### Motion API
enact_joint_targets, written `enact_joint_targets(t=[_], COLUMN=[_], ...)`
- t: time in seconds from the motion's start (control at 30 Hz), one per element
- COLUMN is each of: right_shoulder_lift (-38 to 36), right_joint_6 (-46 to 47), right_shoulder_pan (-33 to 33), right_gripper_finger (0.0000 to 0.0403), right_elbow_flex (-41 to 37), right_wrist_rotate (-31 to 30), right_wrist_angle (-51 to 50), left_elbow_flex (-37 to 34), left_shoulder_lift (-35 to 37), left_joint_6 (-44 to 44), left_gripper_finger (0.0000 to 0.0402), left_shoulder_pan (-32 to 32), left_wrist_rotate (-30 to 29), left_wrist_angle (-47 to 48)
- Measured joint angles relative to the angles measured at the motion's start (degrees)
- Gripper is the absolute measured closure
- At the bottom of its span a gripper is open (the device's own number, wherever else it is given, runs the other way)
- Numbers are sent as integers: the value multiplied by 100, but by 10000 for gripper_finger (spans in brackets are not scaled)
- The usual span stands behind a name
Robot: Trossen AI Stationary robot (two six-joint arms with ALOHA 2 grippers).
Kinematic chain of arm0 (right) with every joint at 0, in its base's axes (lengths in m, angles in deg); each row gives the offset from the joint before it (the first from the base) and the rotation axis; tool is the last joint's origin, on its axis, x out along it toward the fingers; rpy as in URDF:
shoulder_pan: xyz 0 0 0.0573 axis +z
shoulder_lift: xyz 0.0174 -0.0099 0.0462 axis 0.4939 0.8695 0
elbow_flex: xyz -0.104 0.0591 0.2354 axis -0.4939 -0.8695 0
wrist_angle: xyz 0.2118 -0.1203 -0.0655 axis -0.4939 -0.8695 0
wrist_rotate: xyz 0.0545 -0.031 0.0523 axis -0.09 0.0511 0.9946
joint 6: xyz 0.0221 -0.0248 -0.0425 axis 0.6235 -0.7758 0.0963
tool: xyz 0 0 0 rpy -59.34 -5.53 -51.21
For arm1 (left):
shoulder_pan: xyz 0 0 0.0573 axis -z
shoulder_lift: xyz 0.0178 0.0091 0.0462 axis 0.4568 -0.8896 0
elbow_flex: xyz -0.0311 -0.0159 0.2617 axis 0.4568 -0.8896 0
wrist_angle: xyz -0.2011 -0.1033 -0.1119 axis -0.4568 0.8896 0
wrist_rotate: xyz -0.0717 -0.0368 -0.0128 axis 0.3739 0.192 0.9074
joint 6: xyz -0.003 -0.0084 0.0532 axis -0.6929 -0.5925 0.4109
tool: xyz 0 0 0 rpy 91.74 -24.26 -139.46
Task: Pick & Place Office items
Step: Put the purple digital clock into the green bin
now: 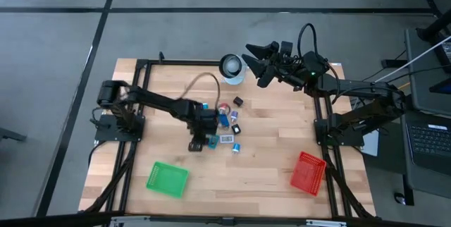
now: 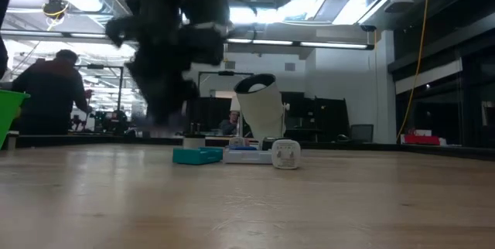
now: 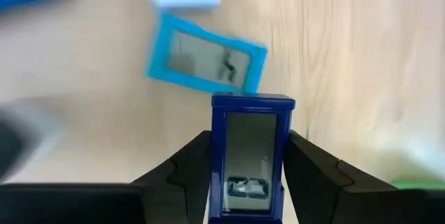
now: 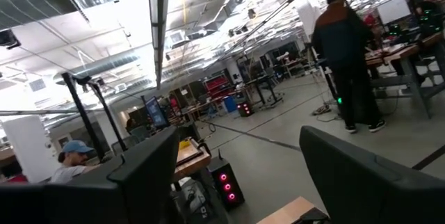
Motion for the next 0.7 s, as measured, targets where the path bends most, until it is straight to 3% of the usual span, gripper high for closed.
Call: enact_joint_targets(t=[0.4, 0.57, 0.7], right_shoulder_lift=[0, 0, 0], right_joint_6=[-20, -15, -14], right_shoulder_pan=[-5, -5, -5], right_gripper_finger=[96, 96, 96], right_elbow_flex=[0, 0, 0], right_wrist_rotate=[311, 427, 499], right_wrist_angle=[-89, -186, -176], left_elbow_flex=[-60, -44, -43], left_shoulder_lift=[2599, 3434, 3472], left_joint_6=[-1706, -2797, -3709], left_gripper_finger=[254, 254, 254], left_shoulder_pan=[198, 1063, 2154], left_wrist_rotate=[-402, -1370, -2041], left_wrist_angle=[-97, -54, 620])
